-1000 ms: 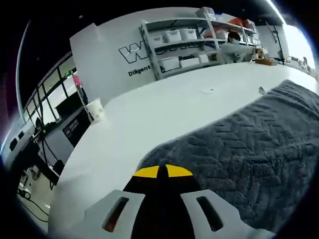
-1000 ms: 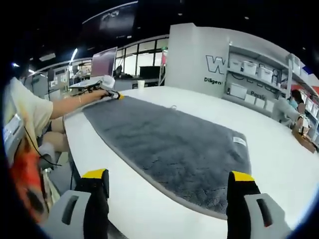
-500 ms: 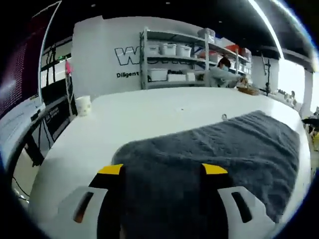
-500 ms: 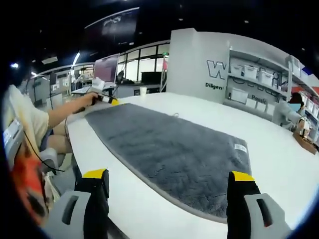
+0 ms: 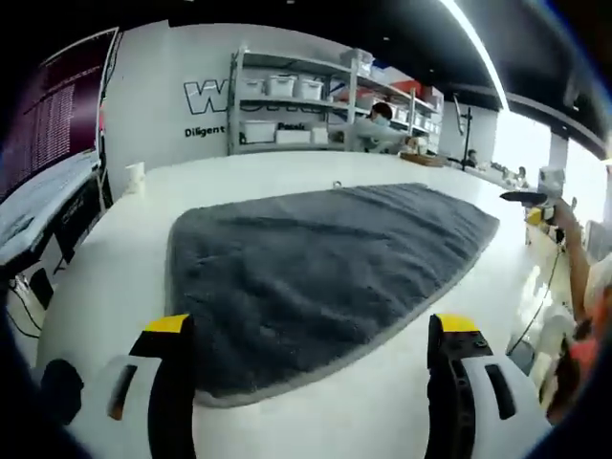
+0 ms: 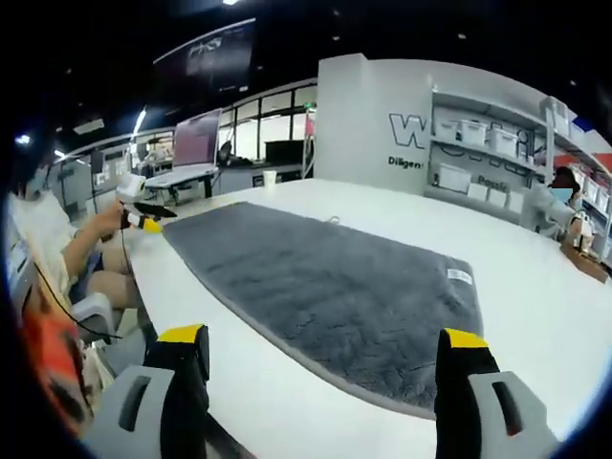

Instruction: Open the folded towel by lifting each exposed corner and separating the folded layers until the towel lies flat within the target outline without major curled edges

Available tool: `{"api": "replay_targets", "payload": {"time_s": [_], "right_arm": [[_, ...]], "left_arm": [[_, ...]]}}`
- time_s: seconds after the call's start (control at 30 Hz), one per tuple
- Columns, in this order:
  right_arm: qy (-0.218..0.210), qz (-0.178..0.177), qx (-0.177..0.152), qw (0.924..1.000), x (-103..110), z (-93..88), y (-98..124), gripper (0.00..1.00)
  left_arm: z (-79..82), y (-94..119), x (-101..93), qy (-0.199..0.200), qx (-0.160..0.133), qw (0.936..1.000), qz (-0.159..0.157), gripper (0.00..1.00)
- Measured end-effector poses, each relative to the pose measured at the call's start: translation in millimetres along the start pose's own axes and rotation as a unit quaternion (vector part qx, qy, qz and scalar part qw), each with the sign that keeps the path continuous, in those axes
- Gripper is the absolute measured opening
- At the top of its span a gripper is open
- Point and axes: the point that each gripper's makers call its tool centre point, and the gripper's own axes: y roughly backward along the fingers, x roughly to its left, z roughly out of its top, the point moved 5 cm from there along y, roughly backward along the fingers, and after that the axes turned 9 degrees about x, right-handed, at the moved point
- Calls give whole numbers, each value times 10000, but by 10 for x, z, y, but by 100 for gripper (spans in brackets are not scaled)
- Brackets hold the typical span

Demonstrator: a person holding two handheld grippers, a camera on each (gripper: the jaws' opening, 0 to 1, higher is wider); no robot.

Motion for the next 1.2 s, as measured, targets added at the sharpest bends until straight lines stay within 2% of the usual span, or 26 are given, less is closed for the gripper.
{"api": "replay_targets", "payload": {"time_s": [0.2, 0.37, 0.47, 0.53, 0.67, 0.97, 1.2], "right_arm": [[-26, 61, -28, 10000, 54, -58, 13, 99], [-126, 59, -78, 9999, 55, -139, 23, 99], [-118, 47, 48, 9999, 39, -180, 16, 99], [-130, 41, 43, 9999, 50, -186, 23, 99], [-161, -3, -2, 9999, 4, -157, 35, 99], [-185, -24, 74, 9998, 2, -208, 39, 99], [-214, -91, -1, 9997, -17, -180, 82, 99]], "left_arm": [[-90, 322, -161, 184, -392, 9990, 103, 100], [-165, 482, -237, 145, -427, 9986, 264, 100], [-185, 576, -227, 90, -418, 9985, 347, 100], [-180, 643, -204, 131, -527, 9977, 416, 100], [-187, 656, -213, 193, -591, 9971, 428, 100], [-232, 638, -242, 171, -495, 9979, 392, 100], [-221, 647, -272, 160, -512, 9978, 380, 100]]}}
